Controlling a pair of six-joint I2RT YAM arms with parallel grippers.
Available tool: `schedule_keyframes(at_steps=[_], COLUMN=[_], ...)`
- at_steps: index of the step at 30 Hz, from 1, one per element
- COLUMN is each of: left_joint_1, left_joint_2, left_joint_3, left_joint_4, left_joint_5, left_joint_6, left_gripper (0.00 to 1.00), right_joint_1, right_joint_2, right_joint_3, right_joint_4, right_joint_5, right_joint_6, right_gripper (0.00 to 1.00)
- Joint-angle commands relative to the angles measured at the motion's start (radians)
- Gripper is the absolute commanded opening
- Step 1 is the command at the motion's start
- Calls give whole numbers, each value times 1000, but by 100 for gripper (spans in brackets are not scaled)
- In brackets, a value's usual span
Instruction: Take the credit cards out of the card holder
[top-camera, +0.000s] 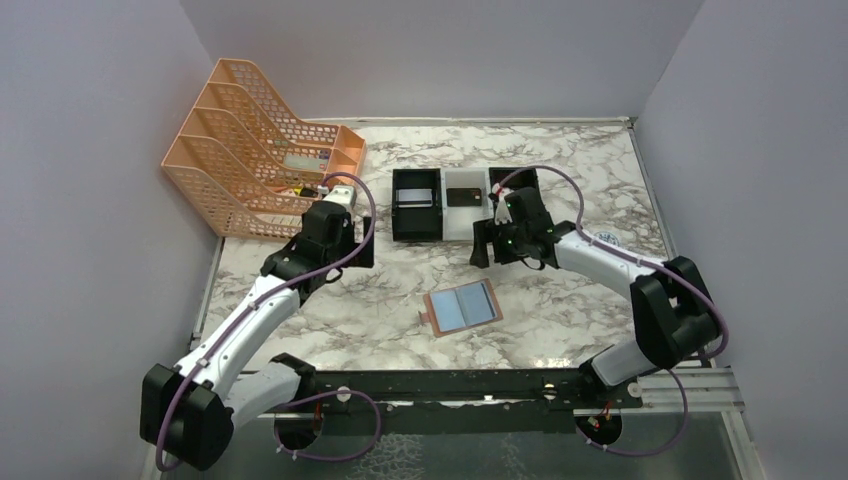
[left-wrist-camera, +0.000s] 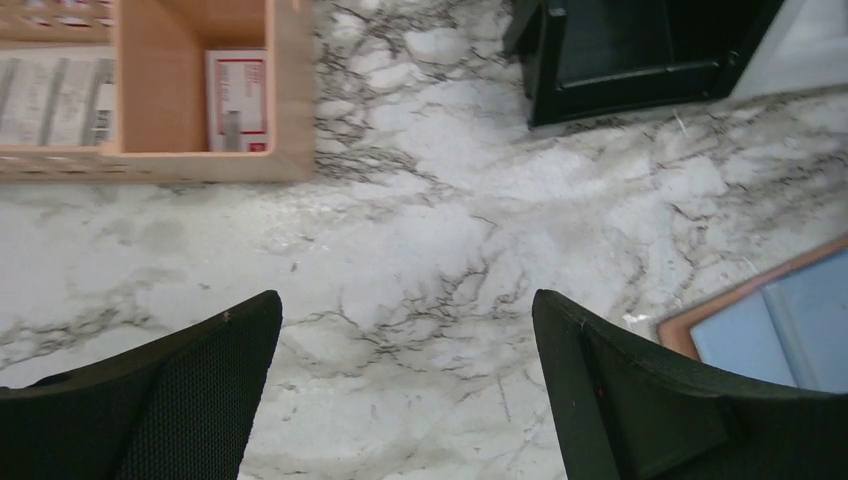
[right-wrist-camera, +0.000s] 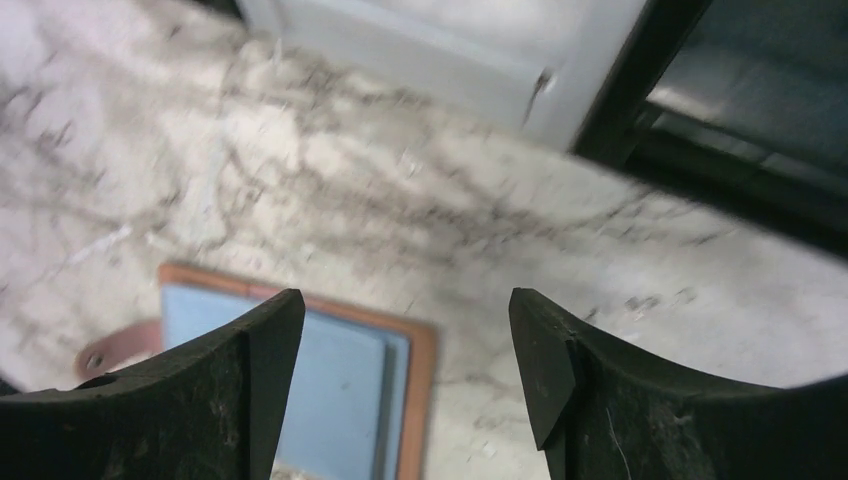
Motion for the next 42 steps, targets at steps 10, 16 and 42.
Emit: schedule_keyframes(at_steps=[10, 16, 42], left_joint_1=[-60, -284, -442], left_joint_2=[154, 200, 430], left_joint_3=[-111, -83, -92], left_joint_4=[377, 396, 359], left_joint_5=[676, 504, 269], left_joint_6=[-314, -403, -443], left_gripper=[91, 81, 35], right_joint_1=[-2, -1, -3], right_joint_2=[-202, -242, -223], right_joint_3=[-312, -333, -439], right_joint_4=[175, 143, 222], right_joint_5=[-409, -364, -383], right_joint_6=[179, 187, 259], right_gripper=[61, 57, 47])
